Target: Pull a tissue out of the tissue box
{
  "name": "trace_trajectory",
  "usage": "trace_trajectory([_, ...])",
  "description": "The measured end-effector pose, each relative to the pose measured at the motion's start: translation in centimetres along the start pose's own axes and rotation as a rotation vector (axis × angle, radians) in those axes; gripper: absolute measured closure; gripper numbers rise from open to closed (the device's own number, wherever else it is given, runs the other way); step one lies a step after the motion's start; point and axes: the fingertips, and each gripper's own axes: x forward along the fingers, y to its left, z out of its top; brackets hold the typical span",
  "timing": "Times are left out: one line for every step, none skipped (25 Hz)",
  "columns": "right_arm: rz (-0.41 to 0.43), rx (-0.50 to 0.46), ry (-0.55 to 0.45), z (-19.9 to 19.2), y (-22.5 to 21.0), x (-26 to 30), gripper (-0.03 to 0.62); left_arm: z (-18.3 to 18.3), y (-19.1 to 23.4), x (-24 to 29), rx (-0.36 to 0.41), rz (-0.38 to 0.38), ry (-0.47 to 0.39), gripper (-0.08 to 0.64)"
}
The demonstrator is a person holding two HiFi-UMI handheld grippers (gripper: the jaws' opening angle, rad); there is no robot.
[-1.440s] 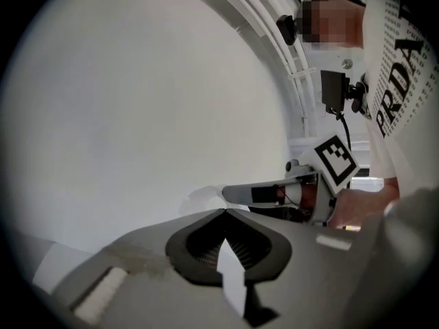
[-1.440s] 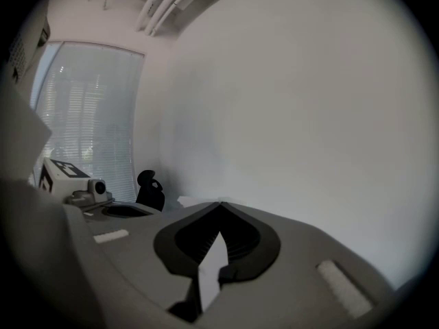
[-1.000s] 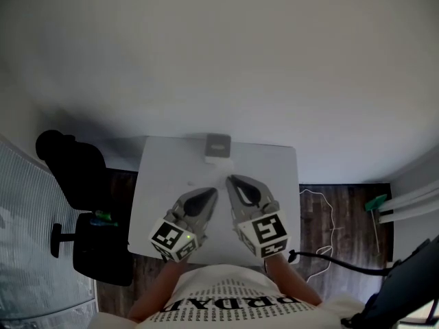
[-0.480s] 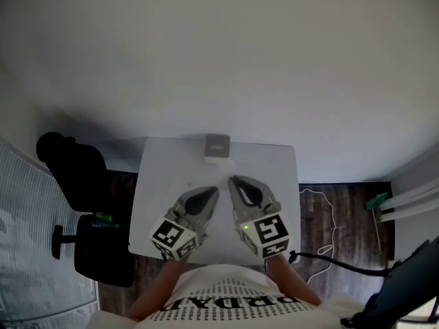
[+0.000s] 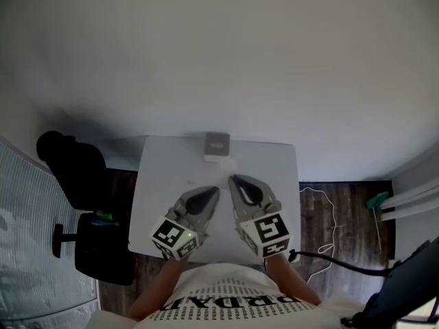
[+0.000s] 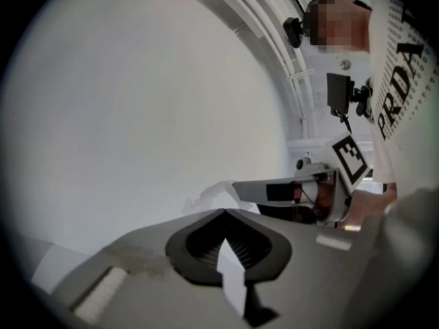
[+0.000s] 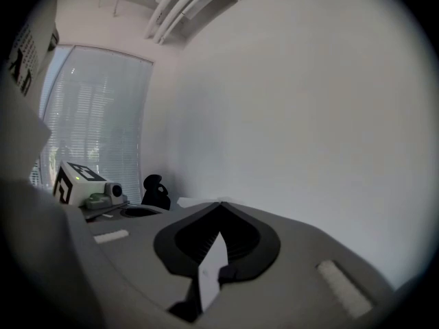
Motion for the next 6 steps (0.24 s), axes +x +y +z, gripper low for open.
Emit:
trace_trajectory([0.000, 0.002, -0.001, 0.05, 0.00, -0.01, 0.584, -0.03, 0.01, 0.02, -0.001, 0.000, 0.000, 0.563])
trace_trajectory([0.000, 0.004, -0.001, 0.07, -0.01, -0.03, 0.584, -0.08, 0.02, 0.05, -0.002, 0.000, 0.001, 0.563])
trace_trajectory([0.000, 0.006, 0.000, 0.11, -0.05, -0.04, 0.584, -0.13, 0.02, 0.10, -0.003, -0.001, 0.001, 0.563])
trace_trajectory([0.000, 0.006, 0.000, 0.15, -0.12, -0.05, 0.584, -0.19, 0.01, 0.16, -0.003, -0.002, 0.002, 0.563])
trace_trajectory([0.000, 0.005, -0.001, 0.19, -0.21, -0.05, 0.584, -0.24, -0.01, 0.23, -0.003, -0.002, 0.003, 0.563])
trace_trajectory([0.000, 0.003, -0.003, 0.22, -0.30, -0.06, 0.584, -0.29, -0.03, 0.30, -0.004, -0.003, 0.003, 0.563])
